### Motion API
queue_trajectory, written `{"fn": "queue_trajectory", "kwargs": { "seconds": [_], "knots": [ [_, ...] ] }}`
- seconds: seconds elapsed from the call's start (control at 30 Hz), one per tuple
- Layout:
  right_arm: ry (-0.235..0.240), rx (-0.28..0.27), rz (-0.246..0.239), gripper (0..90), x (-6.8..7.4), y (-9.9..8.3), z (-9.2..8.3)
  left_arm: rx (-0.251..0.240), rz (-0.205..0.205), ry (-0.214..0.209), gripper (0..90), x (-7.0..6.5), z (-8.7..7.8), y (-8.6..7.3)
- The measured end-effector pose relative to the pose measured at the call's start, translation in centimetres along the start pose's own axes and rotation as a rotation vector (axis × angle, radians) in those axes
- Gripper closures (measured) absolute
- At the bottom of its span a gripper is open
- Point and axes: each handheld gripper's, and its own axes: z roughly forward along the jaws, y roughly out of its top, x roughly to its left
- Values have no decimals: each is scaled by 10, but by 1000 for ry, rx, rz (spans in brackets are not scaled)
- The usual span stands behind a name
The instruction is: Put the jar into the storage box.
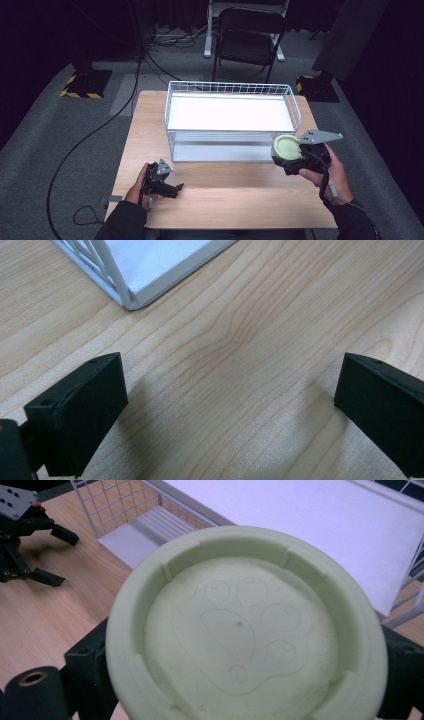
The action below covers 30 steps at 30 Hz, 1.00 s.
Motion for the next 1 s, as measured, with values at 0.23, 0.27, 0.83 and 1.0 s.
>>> {"fn": "queue_trajectory", "kwargs": {
  "seconds": [0.23, 0.27, 0.83, 1.0],
  "knots": [
    [-9, -5, -5, 113, -3, 19, 0, 0, 0, 0, 4, 0, 0, 0],
    [-9, -4, -6, 113, -3, 22, 0, 0, 0, 0, 4, 0, 0, 0],
    [-25, -25, 19, 113, -18, 65, 17, 0, 1, 0, 4, 0, 0, 0],
    [-42, -18, 25, 113, -24, 76, 24, 0, 1, 0, 4, 0, 0, 0]
  ]
}}
